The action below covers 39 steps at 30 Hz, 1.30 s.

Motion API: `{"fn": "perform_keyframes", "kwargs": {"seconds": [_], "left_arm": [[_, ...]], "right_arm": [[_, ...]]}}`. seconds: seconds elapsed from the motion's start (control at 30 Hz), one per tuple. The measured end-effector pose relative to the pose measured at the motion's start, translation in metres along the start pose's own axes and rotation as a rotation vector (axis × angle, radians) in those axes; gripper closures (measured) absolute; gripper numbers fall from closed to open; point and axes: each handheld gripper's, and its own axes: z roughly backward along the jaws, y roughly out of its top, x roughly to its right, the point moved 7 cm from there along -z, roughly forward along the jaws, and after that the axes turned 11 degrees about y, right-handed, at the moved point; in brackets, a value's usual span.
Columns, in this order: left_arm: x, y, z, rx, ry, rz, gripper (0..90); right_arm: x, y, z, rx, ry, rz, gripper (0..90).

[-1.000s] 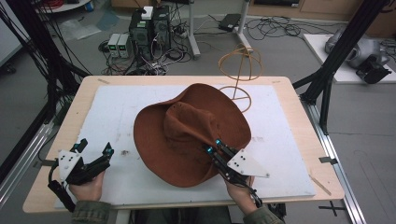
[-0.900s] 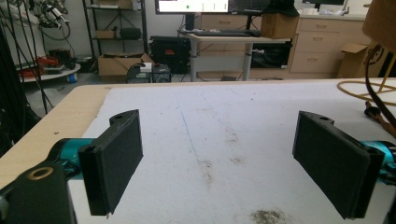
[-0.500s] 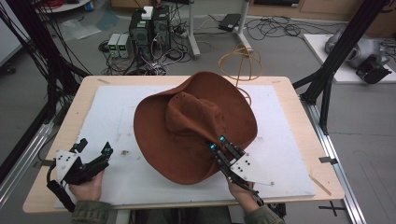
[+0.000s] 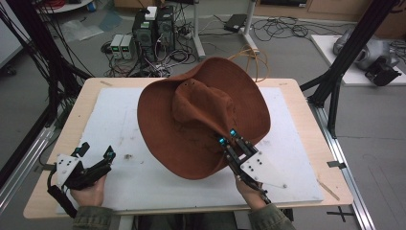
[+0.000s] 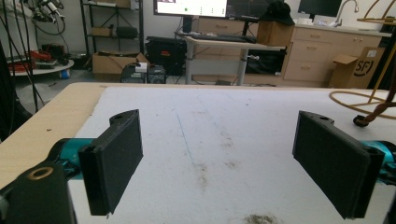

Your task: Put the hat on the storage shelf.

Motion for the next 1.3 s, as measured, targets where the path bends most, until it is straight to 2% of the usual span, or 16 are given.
{"fn": "perform_keyframes", "kwargs": {"seconds": [0.17, 0.27, 0.53, 0.67, 0.73, 0.87, 1.07, 1.23, 1.3], "left_arm": [[-0.002, 0.001, 0.001, 0.005, 0.001, 0.015, 16.3], [-0.003, 0.001, 0.002, 0.005, 0.000, 0.024, 16.3], [-0.010, 0.002, 0.004, 0.008, 0.012, 0.075, 16.3], [-0.012, 0.002, 0.004, 0.007, 0.015, 0.070, 16.3], [-0.012, 0.002, 0.004, 0.007, 0.020, 0.058, 16.3], [-0.010, 0.002, 0.003, 0.005, 0.018, 0.039, 16.3], [-0.009, 0.002, 0.001, 0.001, 0.015, 0.029, 16.3], [-0.010, 0.001, 0.000, -0.005, 0.014, 0.029, 16.3], [-0.010, 0.001, 0.000, -0.005, 0.015, 0.027, 16.3]], "right_arm": [[0.012, 0.005, -0.010, -0.006, -0.031, 0.019, 87.0], [0.021, 0.013, -0.016, -0.014, -0.068, 0.017, 86.9], [0.037, 0.021, -0.024, -0.019, -0.113, 0.037, 86.9], [0.048, 0.020, -0.030, -0.039, -0.136, 0.065, 86.9], [0.054, 0.019, -0.033, -0.047, -0.143, 0.055, 86.9], [0.073, 0.022, -0.037, -0.053, -0.178, 0.080, 86.9], [0.086, 0.025, -0.043, -0.072, -0.198, 0.108, 86.9], [0.095, 0.030, -0.047, -0.060, -0.215, 0.126, 86.9], [0.103, 0.032, -0.050, -0.066, -0.229, 0.134, 86.9]]}}
